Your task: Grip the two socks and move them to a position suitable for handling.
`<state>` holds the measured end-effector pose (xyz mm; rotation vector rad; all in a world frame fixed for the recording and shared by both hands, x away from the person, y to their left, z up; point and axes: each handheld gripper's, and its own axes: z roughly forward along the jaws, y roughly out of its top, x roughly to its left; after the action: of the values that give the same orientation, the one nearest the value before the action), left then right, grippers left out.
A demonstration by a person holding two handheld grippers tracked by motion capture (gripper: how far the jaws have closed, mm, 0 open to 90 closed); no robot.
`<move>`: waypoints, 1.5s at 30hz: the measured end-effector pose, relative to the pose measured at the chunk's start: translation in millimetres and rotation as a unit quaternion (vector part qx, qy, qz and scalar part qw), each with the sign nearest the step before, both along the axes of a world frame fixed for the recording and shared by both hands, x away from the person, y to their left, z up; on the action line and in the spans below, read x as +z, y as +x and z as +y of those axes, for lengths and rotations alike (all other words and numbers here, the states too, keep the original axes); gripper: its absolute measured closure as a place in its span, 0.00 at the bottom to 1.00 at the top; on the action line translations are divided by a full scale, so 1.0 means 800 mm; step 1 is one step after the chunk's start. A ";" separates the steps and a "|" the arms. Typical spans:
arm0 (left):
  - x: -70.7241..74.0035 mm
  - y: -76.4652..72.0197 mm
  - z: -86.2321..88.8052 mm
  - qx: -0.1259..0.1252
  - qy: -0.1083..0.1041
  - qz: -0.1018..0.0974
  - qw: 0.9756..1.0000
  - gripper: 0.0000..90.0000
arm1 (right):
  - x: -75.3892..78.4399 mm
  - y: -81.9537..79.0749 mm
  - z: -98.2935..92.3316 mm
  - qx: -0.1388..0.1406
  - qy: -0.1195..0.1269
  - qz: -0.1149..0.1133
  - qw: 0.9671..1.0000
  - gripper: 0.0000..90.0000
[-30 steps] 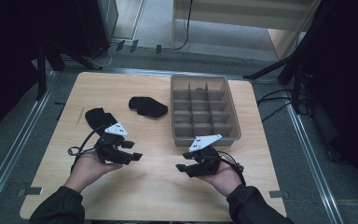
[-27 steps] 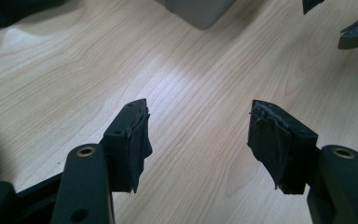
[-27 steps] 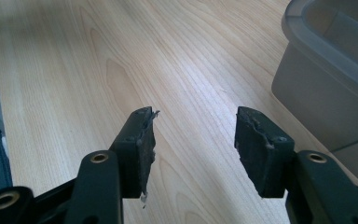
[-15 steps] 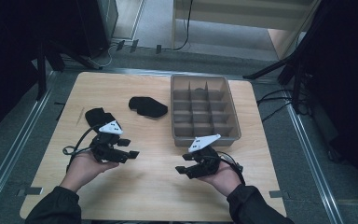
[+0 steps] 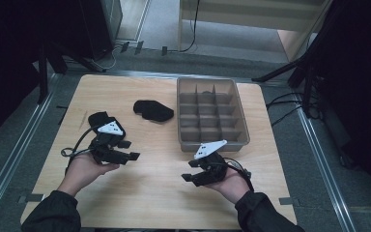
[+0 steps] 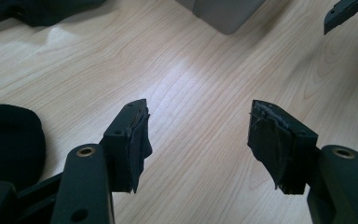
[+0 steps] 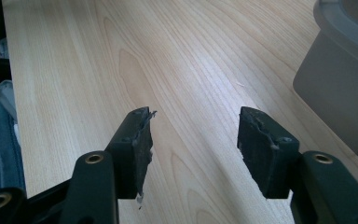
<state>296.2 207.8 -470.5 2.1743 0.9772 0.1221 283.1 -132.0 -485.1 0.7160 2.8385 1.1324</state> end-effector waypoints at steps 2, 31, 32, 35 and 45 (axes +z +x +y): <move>0.000 0.000 0.003 0.000 0.003 -0.001 1.000 0.42 | 0.000 0.001 0.000 -0.001 0.002 0.000 1.000 0.50; 0.011 0.026 0.070 0.067 -0.011 -0.008 0.998 0.43 | -0.003 -0.008 -0.019 -0.037 0.002 0.012 0.999 0.47; 0.010 0.027 0.074 0.072 -0.010 -0.007 0.997 0.43 | -0.004 -0.008 -0.019 -0.038 0.002 0.013 0.999 0.47; 0.007 0.030 0.083 0.077 -0.002 -0.019 0.997 0.44 | -0.005 -0.009 -0.018 -0.040 0.001 0.016 0.999 0.47; -0.014 0.058 0.101 0.119 0.007 0.002 0.993 0.37 | -0.007 -0.011 -0.018 -0.037 -0.007 0.017 0.999 0.47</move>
<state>342.5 288.5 -482.1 2.0648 1.2386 0.2372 274.0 -146.4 -490.4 0.8400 2.8180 1.0998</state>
